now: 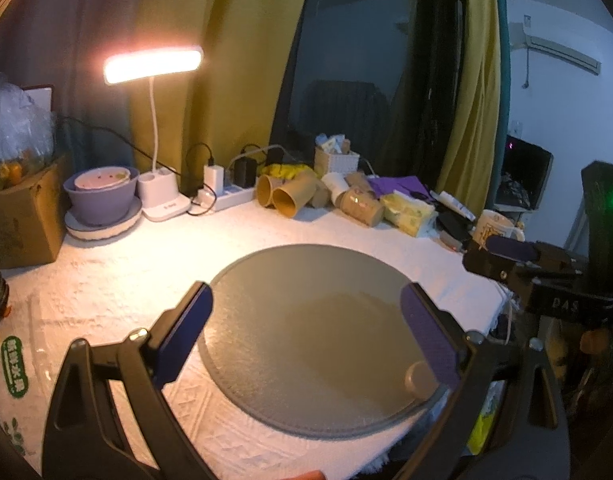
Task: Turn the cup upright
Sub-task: 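Move the left tool toward the flowered paper cup lying on its side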
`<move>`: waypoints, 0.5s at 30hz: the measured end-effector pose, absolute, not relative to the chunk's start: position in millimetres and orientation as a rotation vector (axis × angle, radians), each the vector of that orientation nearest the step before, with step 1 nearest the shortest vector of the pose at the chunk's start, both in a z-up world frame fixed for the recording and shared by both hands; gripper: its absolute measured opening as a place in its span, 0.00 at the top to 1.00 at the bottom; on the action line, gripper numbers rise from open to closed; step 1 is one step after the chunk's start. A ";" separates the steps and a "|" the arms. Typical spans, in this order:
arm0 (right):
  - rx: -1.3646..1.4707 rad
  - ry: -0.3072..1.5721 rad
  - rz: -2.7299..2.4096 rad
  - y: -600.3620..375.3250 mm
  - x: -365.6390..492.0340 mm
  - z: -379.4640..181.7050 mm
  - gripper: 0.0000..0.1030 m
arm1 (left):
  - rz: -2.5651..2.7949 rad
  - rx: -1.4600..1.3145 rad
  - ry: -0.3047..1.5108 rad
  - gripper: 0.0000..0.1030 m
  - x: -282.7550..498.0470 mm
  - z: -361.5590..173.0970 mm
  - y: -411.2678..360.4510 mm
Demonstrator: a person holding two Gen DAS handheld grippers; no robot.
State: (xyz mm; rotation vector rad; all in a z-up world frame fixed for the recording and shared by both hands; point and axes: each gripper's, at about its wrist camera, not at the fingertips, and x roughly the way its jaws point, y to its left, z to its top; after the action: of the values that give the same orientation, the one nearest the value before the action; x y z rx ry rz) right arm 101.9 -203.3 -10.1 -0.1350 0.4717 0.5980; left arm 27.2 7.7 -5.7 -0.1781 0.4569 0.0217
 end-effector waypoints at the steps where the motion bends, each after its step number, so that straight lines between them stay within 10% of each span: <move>1: -0.135 0.481 0.594 -203.1 108.5 -11.5 0.27 | 0.018 -0.180 0.467 0.07 32.9 -7.3 8.0; 15: -0.099 0.523 0.554 -219.5 182.0 -25.6 0.27 | 0.001 -0.157 0.551 0.07 109.1 -16.0 -9.9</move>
State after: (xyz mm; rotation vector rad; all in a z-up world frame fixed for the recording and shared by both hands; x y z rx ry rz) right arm 182.0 -219.5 -25.6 -0.0989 0.5232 0.5538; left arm 109.1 -9.9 -16.0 -0.1567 0.5506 0.0009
